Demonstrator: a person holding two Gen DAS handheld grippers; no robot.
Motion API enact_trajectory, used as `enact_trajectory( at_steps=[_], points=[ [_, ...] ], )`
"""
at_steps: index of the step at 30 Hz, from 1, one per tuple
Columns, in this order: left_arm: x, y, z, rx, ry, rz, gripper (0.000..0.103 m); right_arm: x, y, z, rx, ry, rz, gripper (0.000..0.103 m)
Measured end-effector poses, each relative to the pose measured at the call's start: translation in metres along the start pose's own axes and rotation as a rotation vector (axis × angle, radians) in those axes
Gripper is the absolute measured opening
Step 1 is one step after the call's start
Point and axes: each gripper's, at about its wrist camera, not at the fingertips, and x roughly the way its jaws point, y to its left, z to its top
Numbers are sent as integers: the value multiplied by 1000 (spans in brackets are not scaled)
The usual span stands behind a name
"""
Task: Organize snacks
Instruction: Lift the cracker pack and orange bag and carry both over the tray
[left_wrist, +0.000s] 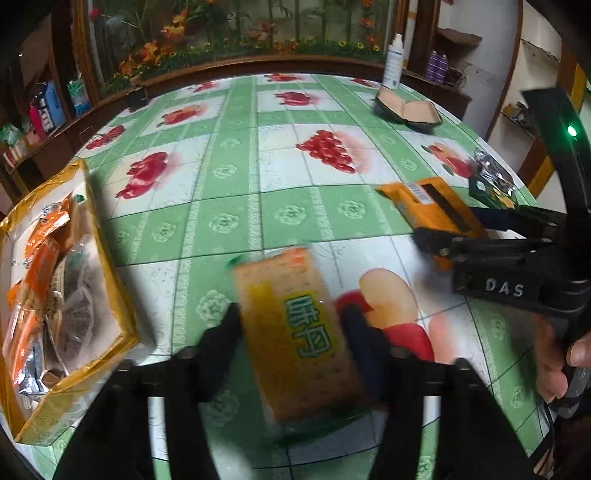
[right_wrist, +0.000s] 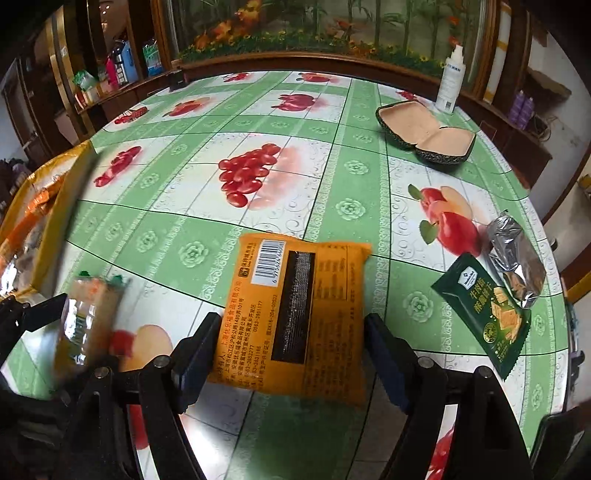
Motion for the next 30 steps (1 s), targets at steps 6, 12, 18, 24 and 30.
enact_trajectory(
  at_steps=[6, 12, 18, 24, 30],
  points=[
    [-4, 8, 2, -59, -27, -81, 45, -6, -19, -2, 65, -31, 53, 74],
    [-11, 11, 5, -81, -59, -99, 45, -19, -27, 0, 120, -85, 119, 74],
    [-21, 19, 6, -106, -91, -96, 45, -29, -19, -1, 103, -125, 171, 74],
    [-26, 23, 5, -127, -111, -92, 45, -27, -19, -1, 110, -126, 197, 74],
    [-30, 18, 9, -115, -138, -63, 45, -26, -25, 1, 119, -130, 217, 74]
  ],
)
